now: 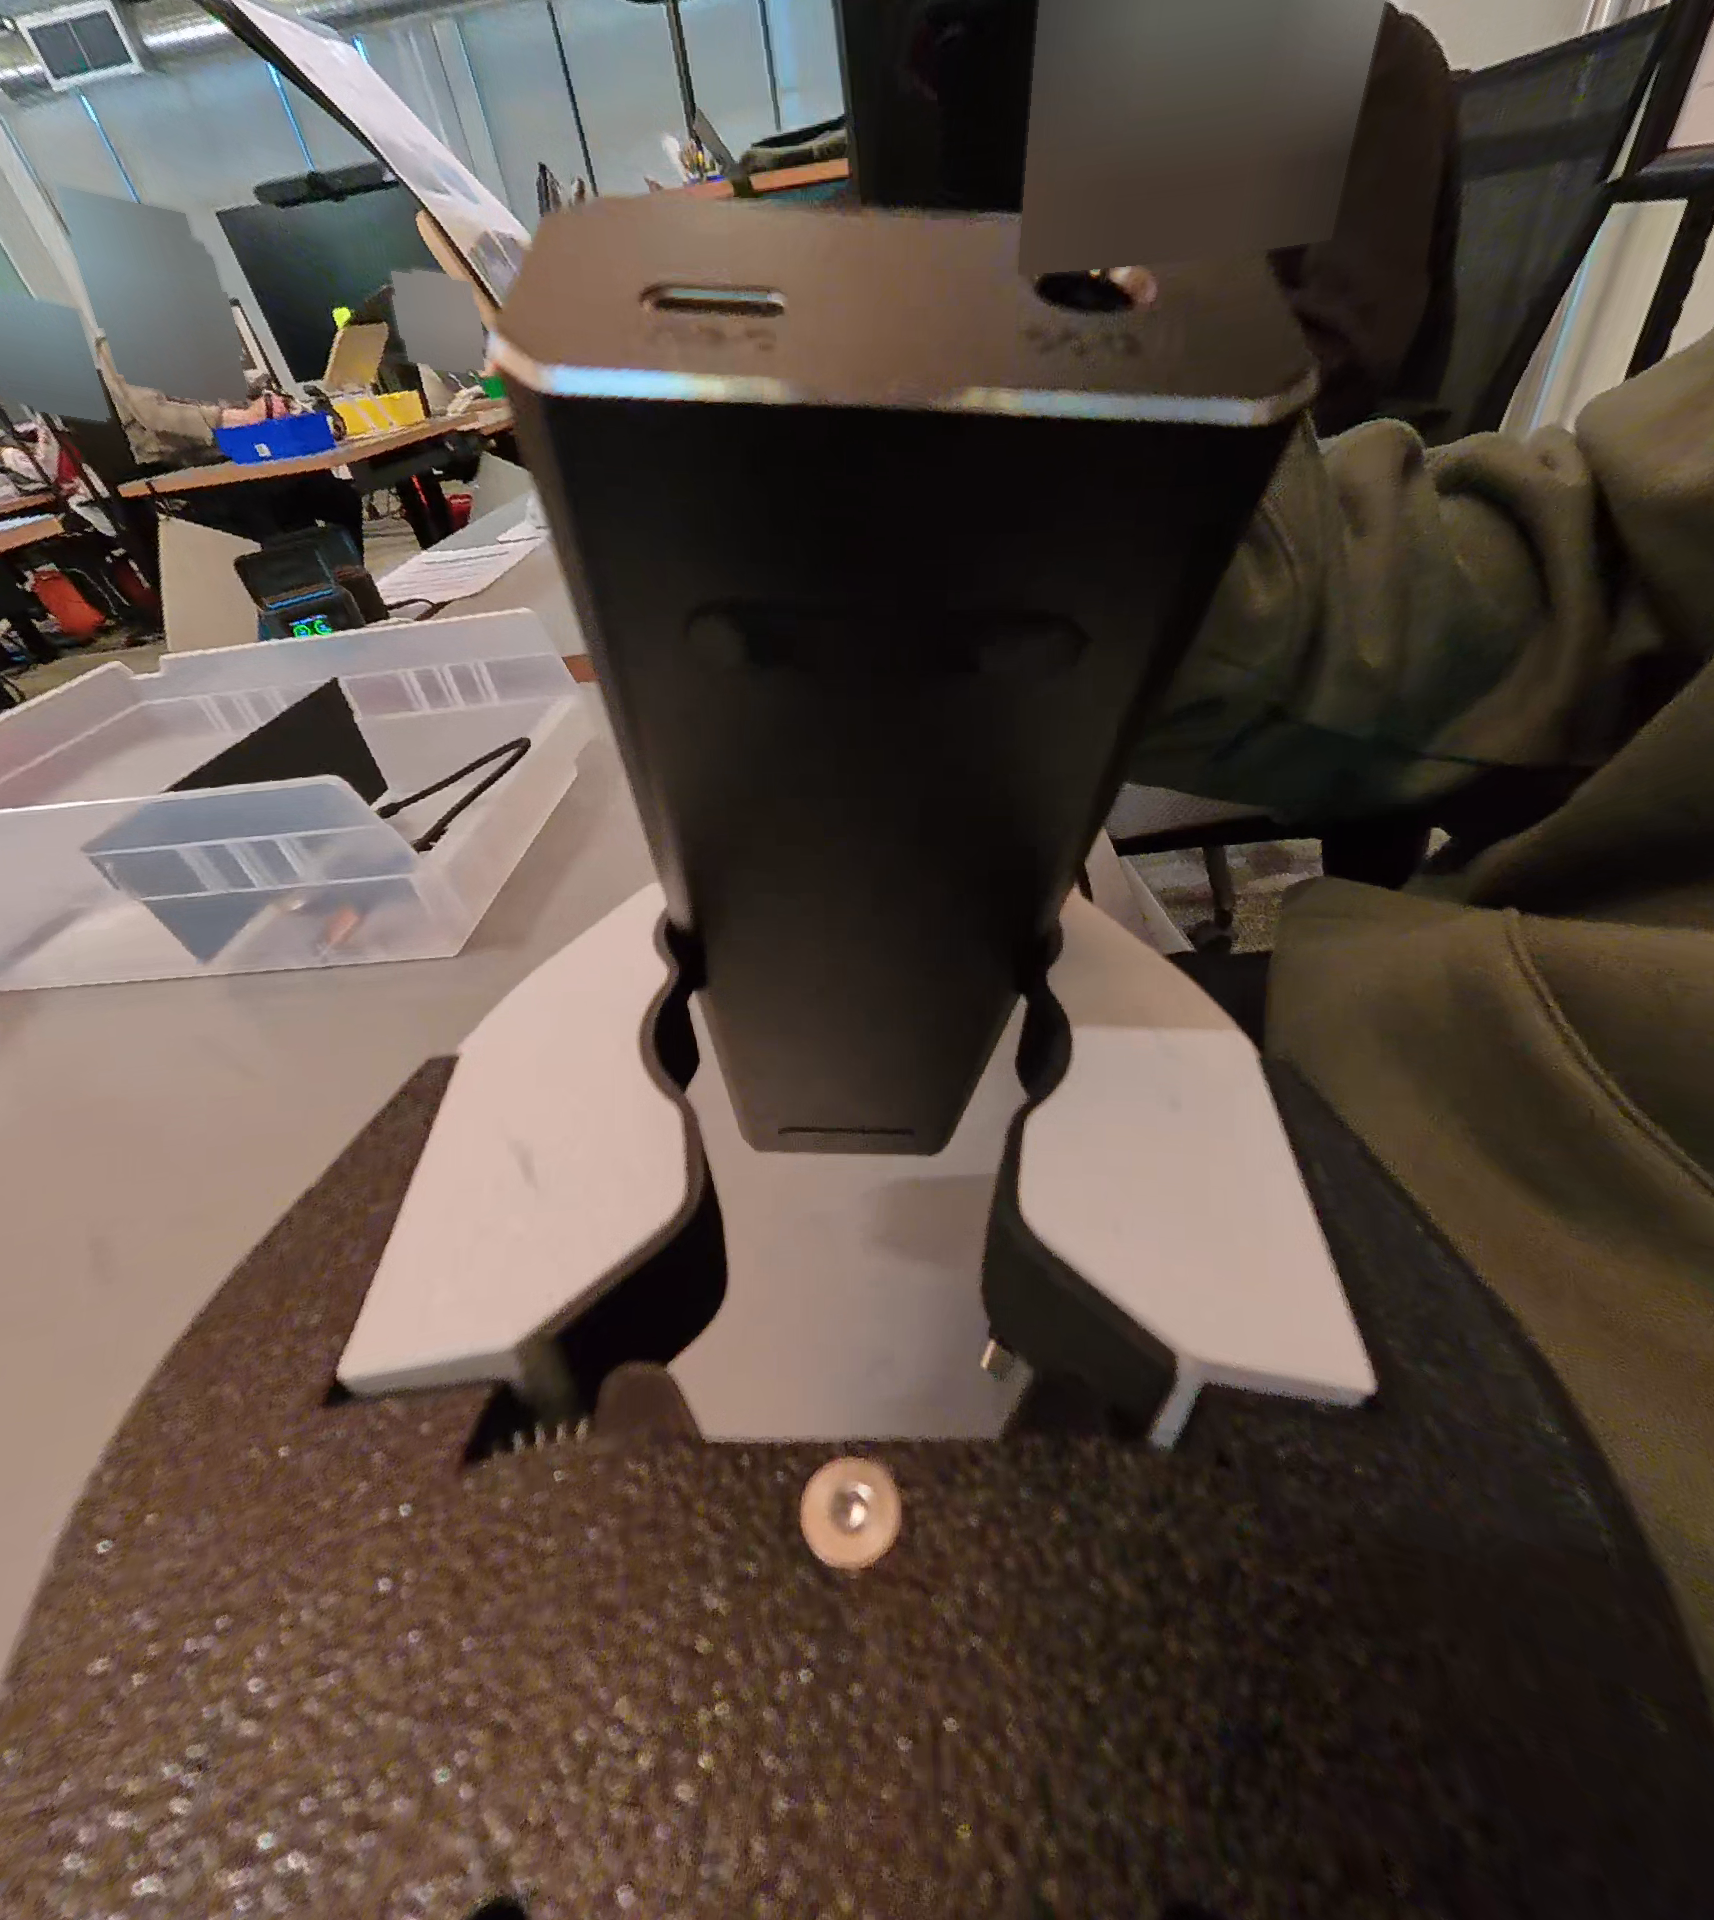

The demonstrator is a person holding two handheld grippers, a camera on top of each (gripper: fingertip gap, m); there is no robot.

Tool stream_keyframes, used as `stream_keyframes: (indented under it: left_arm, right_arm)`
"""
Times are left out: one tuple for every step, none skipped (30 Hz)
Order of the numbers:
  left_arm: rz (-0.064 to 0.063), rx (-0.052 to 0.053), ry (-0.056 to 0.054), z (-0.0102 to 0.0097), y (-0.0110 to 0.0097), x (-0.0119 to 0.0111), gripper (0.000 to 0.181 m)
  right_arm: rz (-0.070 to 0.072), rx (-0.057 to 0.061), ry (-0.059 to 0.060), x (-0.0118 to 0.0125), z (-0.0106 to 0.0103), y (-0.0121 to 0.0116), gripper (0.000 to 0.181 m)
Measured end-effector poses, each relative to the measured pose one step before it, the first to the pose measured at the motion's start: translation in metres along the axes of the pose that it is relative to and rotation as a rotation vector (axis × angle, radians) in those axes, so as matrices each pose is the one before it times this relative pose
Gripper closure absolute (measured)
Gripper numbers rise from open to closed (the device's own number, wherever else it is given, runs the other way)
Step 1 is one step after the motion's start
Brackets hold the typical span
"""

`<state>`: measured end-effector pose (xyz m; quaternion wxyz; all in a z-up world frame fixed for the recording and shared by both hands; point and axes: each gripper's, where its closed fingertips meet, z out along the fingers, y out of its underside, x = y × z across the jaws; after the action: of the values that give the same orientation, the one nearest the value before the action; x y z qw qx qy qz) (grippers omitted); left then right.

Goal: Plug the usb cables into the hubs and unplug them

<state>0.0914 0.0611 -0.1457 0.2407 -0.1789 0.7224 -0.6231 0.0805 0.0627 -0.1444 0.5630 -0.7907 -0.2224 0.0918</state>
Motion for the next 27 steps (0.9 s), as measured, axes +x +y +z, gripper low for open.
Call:
stream_keyframes:
  left_arm:
    - [-0.0032,-0.0005,0.0029,0.00029,0.00048,0.00025,0.121]
    - [-0.0058,0.0023,0.0071,0.00012,-0.00012,0.00071,0.122]
    - [-0.0056,0.002,0.0089,-0.00007,-0.00037,0.00093,0.121]
    - [0.0001,0.0034,-0.0018,-0.0005,-0.00067,-0.00027,0.122]
    - [-0.0017,0.0001,0.0012,-0.00069,-0.00029,-0.0002,0.122]
    - [-0.0032,-0.0048,0.0037,-0.00061,0.0005,0.00016,0.122]
    - [0.0018,-0.0002,-0.0064,-0.00048,0.00037,-0.00089,0.122]
    - [-0.0033,0.0008,-0.006,-0.00046,0.00053,-0.00123,0.122]
    - [-0.0101,0.007,0.0035,-0.00061,0.00019,-0.00051,0.122]
    - [-0.0088,0.0115,0.0059,-0.00057,-0.00024,0.00013,0.122]
    - [-0.0048,0.0001,-0.0038,-0.00001,0.00106,-0.00098,0.122]
    - [0.0015,-0.017,-0.0033,0.00066,0.00316,-0.0008,0.122]
    - [0.002,-0.0144,-0.0009,0.0012,0.00274,-0.0003,0.122]
    - [-0.0026,-0.0006,0.0021,0.00098,0.00047,0.00031,0.122]
    - [0.0007,0.0061,-0.0019,0.00029,-0.00172,0.00021,0.122]
    - [0.0101,-0.0032,-0.0034,-0.00002,-0.00185,0.00029,0.122]
    - [0.0139,-0.0165,0.0019,0.0007,-0.00041,0.00135,0.121]
    - [0.017,-0.0103,-0.0093,0.00114,-0.00036,0.00041,0.121]
    - [0.0071,0.0039,-0.0006,0.00104,-0.00153,0.00101,0.121]
    - [-0.0116,0.0081,0.0088,0.00068,-0.00189,0.00117,0.121]
    - [-0.0035,0.0095,-0.0005,0.00021,-0.00215,-0.00016,0.121]
    - [0.0111,0.0042,-0.0054,0.00011,-0.00183,0.00004,0.121]
    - [0.0094,-0.0038,-0.0011,0.00015,-0.00172,0.00096,0.121]
    - [0.0083,0.0088,-0.0073,-0.00047,-0.00357,0.00002,0.121]
    - [-0.0042,0.0079,0.0155,-0.00017,-0.00356,0.00275,0.121]
    - [0.0069,0.0057,-0.0034,0.00016,-0.00311,0.00093,0.121]
    - [0.0186,0.005,-0.0148,0.0003,-0.00271,-0.00051,0.121]
  right_arm:
    - [-0.0021,-0.0029,-0.0033,-0.0002,0.00024,0.00044,0.166]
    - [0.006,0.0029,-0.012,-0.00104,0.00006,-0.00033,0.166]
    - [0.0025,0.008,-0.0085,-0.00089,0.00023,-0.00098,0.166]
    - [0.0016,0.0064,0.0044,0.0006,0.00047,-0.00051,0.166]
    - [0.0044,0.0007,-0.0009,-0.00013,0.00078,0.0001,0.166]
    - [0.0097,-0.0062,-0.001,-0.00018,0.00102,0.00097,0.166]
    - [0.0153,-0.0128,0.008,0.00125,0.00146,0.00175,0.166]
    - [0.0191,-0.0143,0.0088,0.00118,0.00196,0.0021,0.166]
    - [0.0264,-0.0136,-0.0052,-0.00033,0.00192,0.00188,0.166]
    - [0.0172,-0.0144,-0.0049,-0.00012,0.00128,0.00159,0.166]
    - [0.0003,-0.0183,0.0111,0.00144,-0.00005,0.00116,0.166]
    - [-0.0135,-0.0317,0.0132,0.00128,-0.00112,0.00163,0.166]
    - [-0.015,-0.035,0.0134,0.00069,-0.0016,0.00114,0.166]
    - [-0.0033,-0.0241,0.0041,-0.00009,-0.00162,-0.00019,0.166]
    - [0.0021,-0.0096,0.0003,-0.00008,-0.00159,-0.00135,0.165]
    - [-0.0123,-0.0115,0.0015,-0.00048,-0.0014,-0.00082,0.165]
    - [-0.0332,-0.0281,0.0043,-0.00121,-0.00139,0.00101,0.165]
    - [-0.0169,-0.0278,0.0142,0.00027,-0.00198,0.00035,0.165]
    - [0.0025,-0.0144,-0.002,-0.00114,-0.00264,-0.00105,0.165]
    - [0.0016,-0.0082,0.0038,-0.00064,-0.00258,-0.00161,0.165]
    - [-0.0187,-0.0086,0.0228,0.0008,-0.00199,-0.0018,0.165]
    - [-0.0231,-0.0164,0.0166,-0.00019,-0.00176,-0.00122,0.165]
    - [-0.0194,-0.0127,0.0121,-0.00052,-0.00204,-0.00147,0.165]
    - [-0.0074,0.004,0.0151,0.00011,-0.00278,-0.00328,0.165]
    - [0.0105,-0.0007,-0.0177,-0.00296,-0.00298,-0.0027,0.165]
    - [-0.0143,0.001,0.0102,0.00038,-0.00256,-0.00208,0.165]
    - [-0.012,-0.0046,0.0045,0.00025,-0.00195,-0.00118,0.165]
